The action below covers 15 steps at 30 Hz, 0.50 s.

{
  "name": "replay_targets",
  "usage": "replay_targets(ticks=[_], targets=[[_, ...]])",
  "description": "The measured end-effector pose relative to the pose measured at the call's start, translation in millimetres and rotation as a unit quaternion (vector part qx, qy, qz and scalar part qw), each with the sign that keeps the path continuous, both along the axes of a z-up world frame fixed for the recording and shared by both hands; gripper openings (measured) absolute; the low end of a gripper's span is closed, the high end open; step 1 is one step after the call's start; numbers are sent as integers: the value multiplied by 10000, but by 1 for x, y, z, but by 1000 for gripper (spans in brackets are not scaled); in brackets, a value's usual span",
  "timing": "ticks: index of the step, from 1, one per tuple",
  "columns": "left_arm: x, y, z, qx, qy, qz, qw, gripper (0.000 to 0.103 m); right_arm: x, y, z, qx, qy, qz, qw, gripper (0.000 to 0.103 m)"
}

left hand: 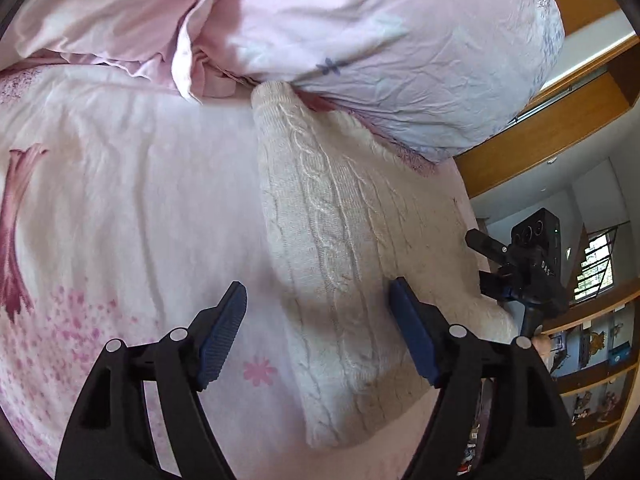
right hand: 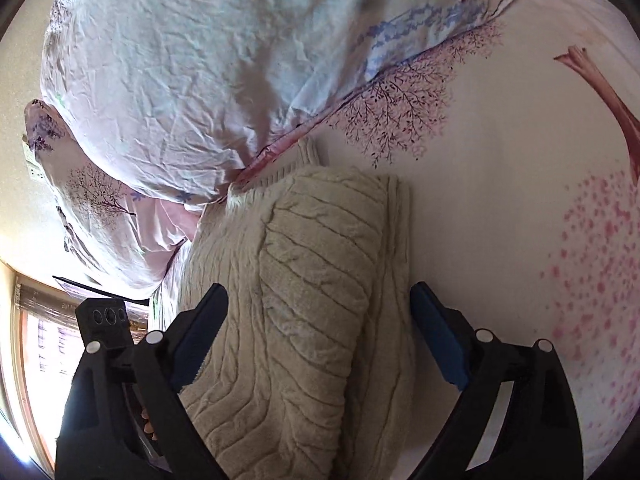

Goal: Fold small clothes

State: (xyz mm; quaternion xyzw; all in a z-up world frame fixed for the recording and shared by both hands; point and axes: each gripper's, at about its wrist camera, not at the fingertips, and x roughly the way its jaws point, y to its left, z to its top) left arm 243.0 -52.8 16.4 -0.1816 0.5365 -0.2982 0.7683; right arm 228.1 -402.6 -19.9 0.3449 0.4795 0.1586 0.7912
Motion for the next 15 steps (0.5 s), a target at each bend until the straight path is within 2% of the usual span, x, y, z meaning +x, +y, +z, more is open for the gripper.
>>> replay_targets(ticks=[1,5,6,8,9,10,11,13,15], targets=[[7,-13,-1,-9,22,-10,10000,76,1,2,-1,3,-6,40,10000,86],[12,-26,-8,-309,-57,125,9994,78,1,10,-9,151,-86,118,9998,48],[11,-27,-10,-326,-79,171,9993,75,-1,12,-8,250,-165,123,9995,44],[12,-22,-13,-543,44,181,9984,46,-8,18,0,301,-321,73,9990,39],[9,-19,-10,-790,111,166,9967,42,-11,23,6,338,-415,109,9985,39],[7,-8,-6,-1024,125,74,9946,39,-14,29,14,419,-534,195,9975,37],[0,0,3,-1084,29,-7,9941,38,-16,38,22,543,-641,334,9959,36],[-20,26,28,-916,-457,0,9947,38,-19,67,36,648,-855,719,9916,36],[-32,52,46,-750,-823,201,9936,40,-15,99,42,614,-981,998,9883,36]])
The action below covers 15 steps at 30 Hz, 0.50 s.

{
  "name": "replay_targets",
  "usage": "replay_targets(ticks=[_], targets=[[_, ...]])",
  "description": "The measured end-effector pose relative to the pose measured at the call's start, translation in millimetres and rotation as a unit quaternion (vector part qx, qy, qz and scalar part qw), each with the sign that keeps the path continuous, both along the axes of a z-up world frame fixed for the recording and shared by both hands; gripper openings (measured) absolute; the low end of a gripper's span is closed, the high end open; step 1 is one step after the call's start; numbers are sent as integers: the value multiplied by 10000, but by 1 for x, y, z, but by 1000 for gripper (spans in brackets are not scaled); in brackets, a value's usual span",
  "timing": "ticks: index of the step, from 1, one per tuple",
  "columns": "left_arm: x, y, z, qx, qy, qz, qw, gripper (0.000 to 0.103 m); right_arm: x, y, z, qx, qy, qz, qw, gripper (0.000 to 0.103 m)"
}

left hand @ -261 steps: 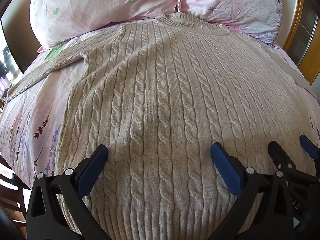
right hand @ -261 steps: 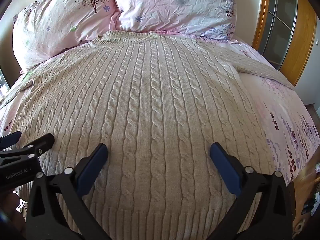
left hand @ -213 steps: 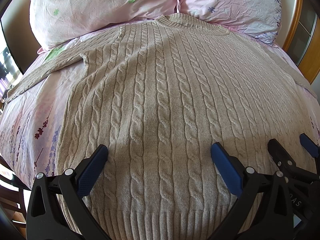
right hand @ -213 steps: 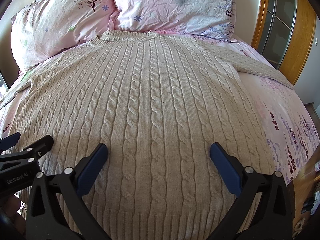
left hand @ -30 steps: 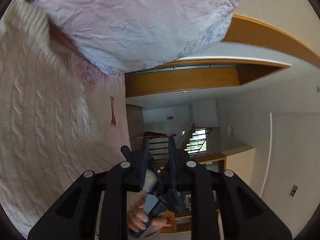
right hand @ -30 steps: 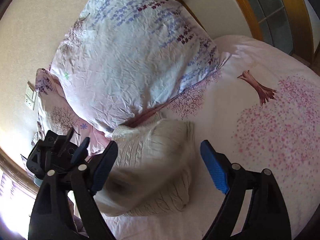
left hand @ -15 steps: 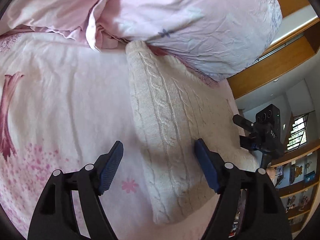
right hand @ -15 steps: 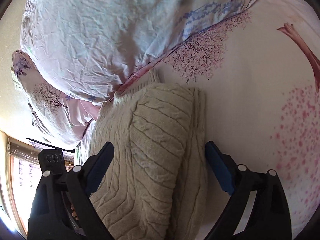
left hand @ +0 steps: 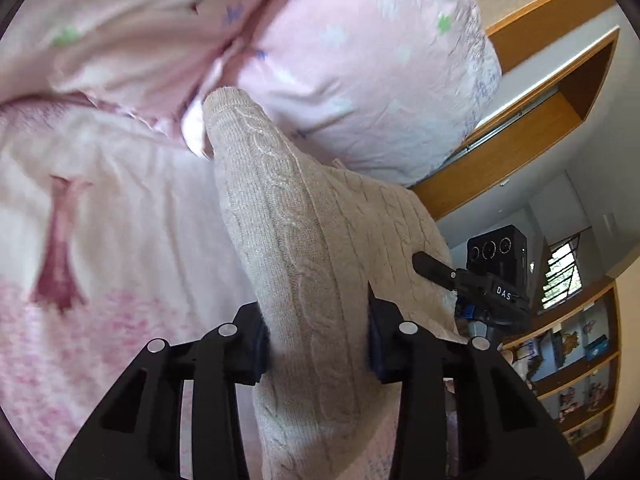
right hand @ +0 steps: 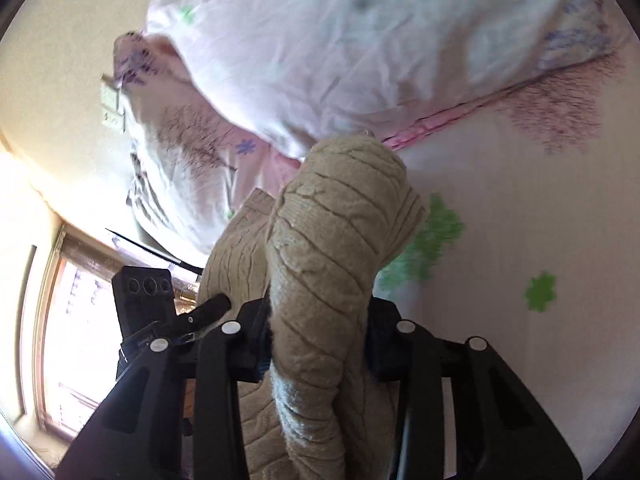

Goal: Fold small clothes

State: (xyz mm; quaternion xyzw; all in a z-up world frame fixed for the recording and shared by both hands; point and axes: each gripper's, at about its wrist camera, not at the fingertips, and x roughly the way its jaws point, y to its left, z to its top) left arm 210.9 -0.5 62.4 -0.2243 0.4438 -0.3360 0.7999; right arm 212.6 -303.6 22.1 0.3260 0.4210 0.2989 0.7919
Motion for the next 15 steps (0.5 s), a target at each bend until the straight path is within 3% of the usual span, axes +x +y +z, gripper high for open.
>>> replay_targets(ticks=[2,4,5,7,8,10,12,13,14,15], targets=[[1,21,1,513,-136,412,9977,49,11,32,-3,-420,-79,86,9990,46],[1,38,-4,1338,-200,950,9862,50,22,57,-10,-1472,20,-33,9891,55],[-4,48,-5,1676,-199,1214,9782,50,23,58,-12,-1662,79,-209,9858,56],[-22,64,0,1797,-460,1396,9727,54,15,39,-5,-1174,-35,-563,9915,58],[-35,70,5,1912,-620,1485,9683,63,11,29,0,-1010,-115,-728,9922,59],[-55,75,10,2088,-852,1620,9607,72,12,20,6,-875,-98,-749,9933,60],[-70,90,12,2071,-920,1605,9607,78,22,24,2,-896,160,-634,9938,60],[-77,87,10,2076,-919,1615,9604,86,29,31,-2,-895,267,-575,9940,57],[-85,94,8,2066,-935,1626,9603,89,37,40,-7,-880,334,-454,9945,21],[-89,85,6,2045,-952,1614,9608,90,44,48,-7,-1030,260,-484,9932,13]])
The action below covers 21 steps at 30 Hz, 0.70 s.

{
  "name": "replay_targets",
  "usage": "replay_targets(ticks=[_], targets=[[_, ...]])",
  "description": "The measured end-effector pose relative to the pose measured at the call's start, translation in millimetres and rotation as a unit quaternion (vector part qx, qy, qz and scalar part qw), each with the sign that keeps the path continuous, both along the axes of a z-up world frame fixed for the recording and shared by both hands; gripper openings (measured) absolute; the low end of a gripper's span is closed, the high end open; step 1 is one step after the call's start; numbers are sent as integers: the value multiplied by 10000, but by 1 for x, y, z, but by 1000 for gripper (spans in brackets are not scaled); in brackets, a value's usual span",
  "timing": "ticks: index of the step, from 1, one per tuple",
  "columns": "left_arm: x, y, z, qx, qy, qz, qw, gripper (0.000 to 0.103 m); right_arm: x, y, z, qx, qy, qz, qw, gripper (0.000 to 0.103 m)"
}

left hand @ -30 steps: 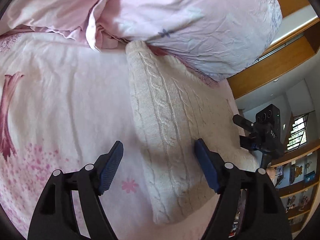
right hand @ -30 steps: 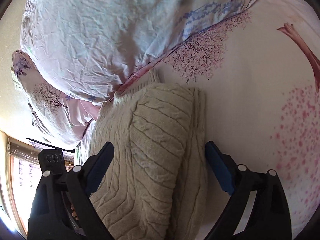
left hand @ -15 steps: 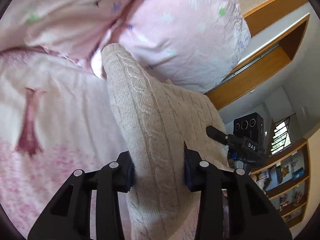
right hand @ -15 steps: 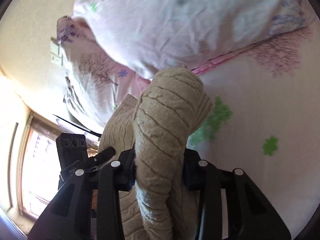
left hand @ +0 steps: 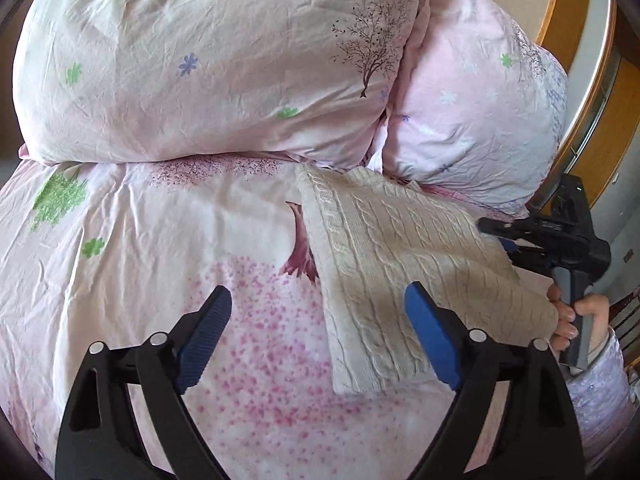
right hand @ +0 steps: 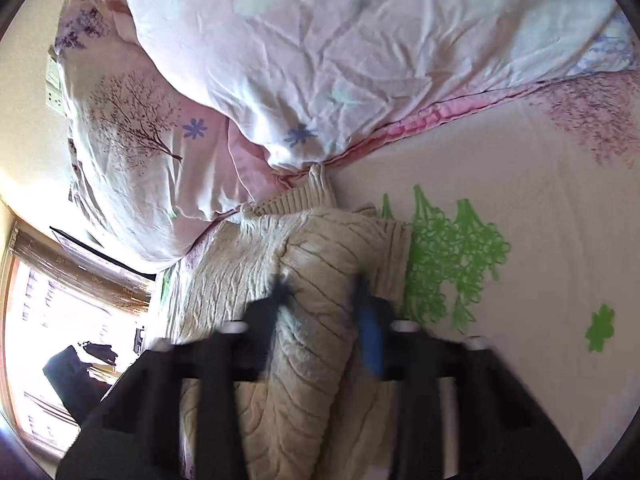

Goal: Fold small clothes

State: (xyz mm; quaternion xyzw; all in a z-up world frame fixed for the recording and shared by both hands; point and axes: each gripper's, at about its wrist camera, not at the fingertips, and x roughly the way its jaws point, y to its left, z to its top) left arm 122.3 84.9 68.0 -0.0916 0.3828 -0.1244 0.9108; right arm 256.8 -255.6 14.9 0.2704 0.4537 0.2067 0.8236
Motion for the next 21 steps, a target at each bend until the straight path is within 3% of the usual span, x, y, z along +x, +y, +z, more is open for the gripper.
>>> replay_targets(ticks=[3,5,7,9,11,13,14,16,18,21], targets=[[-8,-7,-5,122,8,-79,9999,94,4,-7,21,-445,-618,-638,9950,10],[-13,-6,-9,346,-58,21,9994,98,18,-17,14,-521,-271,-967,9936,11],[-18,-2,-11,455,-124,103,9988,102,21,-16,5,-786,34,-805,9936,15],[-23,3,-11,476,-119,151,9987,102,-3,-24,20,-863,-256,-933,9916,26],[-26,4,-13,468,-56,125,9988,102,-38,-35,44,-424,-729,-839,9929,65],[-29,1,-16,564,94,147,9983,102,-74,-35,64,34,-1162,-391,9924,80],[-31,-2,-17,605,150,133,9980,102,-87,-31,69,155,-1221,-105,9923,80],[-34,-8,-22,635,275,65,9976,102,-101,-16,65,371,-1117,387,9923,83],[-39,-16,-26,650,328,-6,9973,102,-98,-2,43,381,-741,527,9951,85],[-44,-29,-31,826,364,-50,9959,102,-71,19,-9,-220,134,236,9994,85]])
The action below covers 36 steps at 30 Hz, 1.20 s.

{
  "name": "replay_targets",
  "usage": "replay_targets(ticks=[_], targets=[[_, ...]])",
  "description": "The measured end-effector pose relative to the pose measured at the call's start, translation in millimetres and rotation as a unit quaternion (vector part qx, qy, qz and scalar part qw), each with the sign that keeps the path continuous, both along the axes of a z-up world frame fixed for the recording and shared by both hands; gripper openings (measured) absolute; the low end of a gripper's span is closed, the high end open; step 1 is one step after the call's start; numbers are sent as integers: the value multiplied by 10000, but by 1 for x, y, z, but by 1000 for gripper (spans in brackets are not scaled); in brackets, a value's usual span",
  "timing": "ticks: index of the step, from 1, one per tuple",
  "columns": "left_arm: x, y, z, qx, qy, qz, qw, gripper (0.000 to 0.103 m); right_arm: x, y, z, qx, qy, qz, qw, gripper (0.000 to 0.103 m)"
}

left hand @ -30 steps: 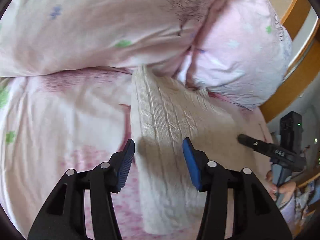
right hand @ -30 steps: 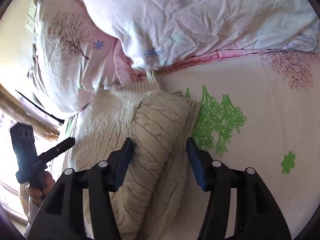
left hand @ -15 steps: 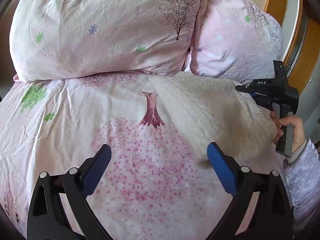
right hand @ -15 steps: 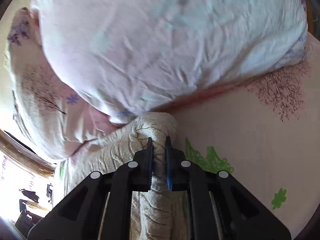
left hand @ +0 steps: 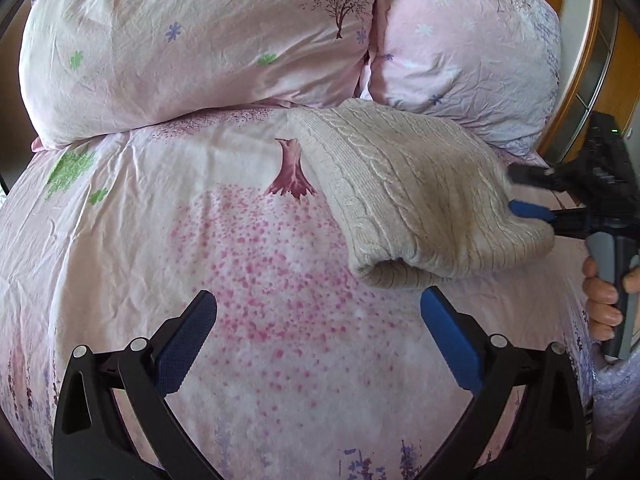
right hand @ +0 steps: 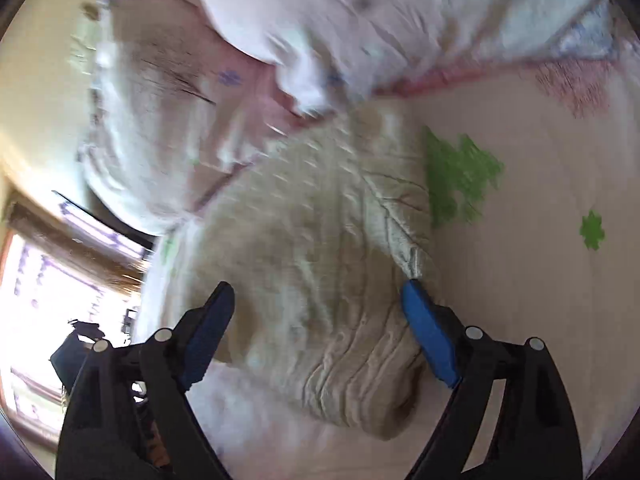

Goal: Fold small clothes

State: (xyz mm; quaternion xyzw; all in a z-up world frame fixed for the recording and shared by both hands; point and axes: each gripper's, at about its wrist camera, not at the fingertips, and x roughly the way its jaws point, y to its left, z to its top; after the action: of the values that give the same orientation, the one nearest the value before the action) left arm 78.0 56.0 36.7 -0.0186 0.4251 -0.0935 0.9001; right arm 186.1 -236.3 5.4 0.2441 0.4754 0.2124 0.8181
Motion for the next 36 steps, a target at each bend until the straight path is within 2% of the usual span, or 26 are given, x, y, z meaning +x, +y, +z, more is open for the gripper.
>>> replay_targets(ticks=[1,3,4,7,8,12,18,23,25,36], targets=[[-1,-4,-2,142,66,28,9999,102,-2,0,3,-33,-270,-96,9996,85],[-2,-10,-6,431,109,108,9990,102,-14,3,15,-227,-294,-185,9991,83],[-4,-11,-7,494,65,130,9987,102,-26,3,25,-248,-499,-230,9982,83],[-6,-16,-13,530,113,103,9985,102,-76,-3,50,-576,-1229,-516,9894,101],[-4,-17,-17,537,202,92,9983,102,-91,-3,51,-758,-1356,-671,9856,101],[4,-23,-33,660,578,86,9961,102,-114,14,27,-1585,-1098,-859,9775,101],[-3,-25,-36,742,309,99,9967,102,-110,43,-14,-2192,-693,-609,9713,101],[-1,-25,-35,757,317,55,9966,102,-114,57,-17,-2762,-661,-574,9571,101],[-1,-25,-36,759,319,47,9966,102,-113,65,-19,-3089,-622,-517,9477,101],[-1,-25,-36,761,344,29,9965,102,-112,65,-19,-3064,-625,-545,9483,101]])
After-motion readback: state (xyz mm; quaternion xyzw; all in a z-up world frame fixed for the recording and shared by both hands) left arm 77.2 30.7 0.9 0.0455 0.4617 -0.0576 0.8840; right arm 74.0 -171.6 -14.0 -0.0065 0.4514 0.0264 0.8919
